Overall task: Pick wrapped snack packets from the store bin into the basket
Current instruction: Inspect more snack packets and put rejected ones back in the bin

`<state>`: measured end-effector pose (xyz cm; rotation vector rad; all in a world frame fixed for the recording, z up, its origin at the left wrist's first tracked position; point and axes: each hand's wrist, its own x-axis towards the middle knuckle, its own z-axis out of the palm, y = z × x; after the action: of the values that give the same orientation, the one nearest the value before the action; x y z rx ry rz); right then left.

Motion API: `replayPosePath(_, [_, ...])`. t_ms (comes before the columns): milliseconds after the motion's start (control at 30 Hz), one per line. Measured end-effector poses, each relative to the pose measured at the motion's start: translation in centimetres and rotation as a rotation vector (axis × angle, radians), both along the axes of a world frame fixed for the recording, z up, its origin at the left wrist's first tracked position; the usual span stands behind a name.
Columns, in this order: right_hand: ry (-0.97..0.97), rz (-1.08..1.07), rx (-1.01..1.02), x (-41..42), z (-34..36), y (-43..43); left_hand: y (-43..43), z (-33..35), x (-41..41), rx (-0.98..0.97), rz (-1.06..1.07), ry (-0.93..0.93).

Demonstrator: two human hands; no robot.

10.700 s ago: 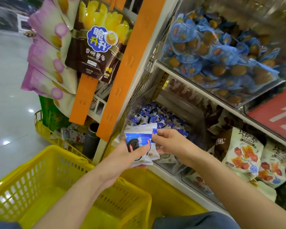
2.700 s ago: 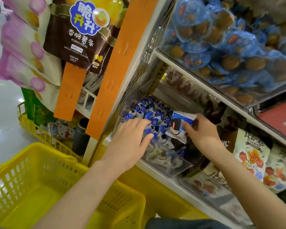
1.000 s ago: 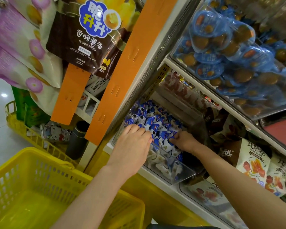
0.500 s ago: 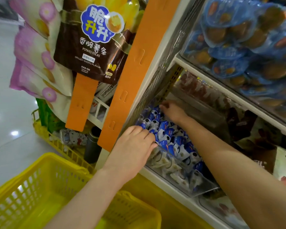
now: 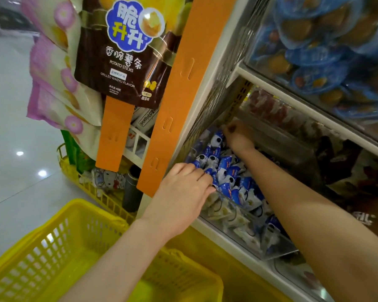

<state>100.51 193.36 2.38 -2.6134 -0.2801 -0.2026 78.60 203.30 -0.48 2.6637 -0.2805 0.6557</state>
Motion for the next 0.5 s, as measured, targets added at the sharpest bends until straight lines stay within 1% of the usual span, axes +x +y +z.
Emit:
replayPosePath(67, [-0.07, 0.015, 0.144, -1.6, 1.2, -0.6, -0.1, 0.0, -0.2, -0.039, -0.002, 0.025])
replayPosePath(100, [-0.106, 0.036, 0.222, -2.8, 1.8, -0.8, -0.2, -0.1, -0.3, -0.1, -0.015, 0.015])
replayPosePath(167, [-0.17, 0.109, 0.358, -5.8, 2.8, -1.3, -0.6, 0.3, -0.8, -0.319, -0.018, 0.005])
replayPosePath(233, [-0.227, 0.188, 0.425, -9.1, 3.4, -2.0, -1.0, 0.9, -1.6, -0.574, 0.003, -0.013])
replayPosePath(300, [-0.201, 0.262, 0.508, -12.6, 3.6, -2.7, -1.1, 1.2, -2.6, -0.778, 0.071, -0.035])
replayPosePath(333, [-0.168, 0.292, 0.542, -14.4, 3.5, -3.0, -1.1, 1.2, -3.1, -0.9, 0.101, -0.012])
replayPosePath(367, [-0.128, 0.32, 0.567, -16.0, 3.2, -3.4, -0.9, 1.3, -3.7, -1.041, 0.108, 0.045])
replayPosePath(433, [-0.038, 0.381, 0.611, -19.0, 2.3, -4.1, -0.8, 1.3, -4.7, -1.318, 0.018, 0.256])
replayPosePath(467, [0.01, 0.408, 0.623, -20.3, 1.6, -4.4, -0.8, 1.2, -5.2, -1.392, -0.037, 0.368])
replayPosePath(500, [0.061, 0.424, 0.632, -21.3, 0.9, -4.7, -0.9, 1.0, -5.6, -1.414, -0.073, 0.438])
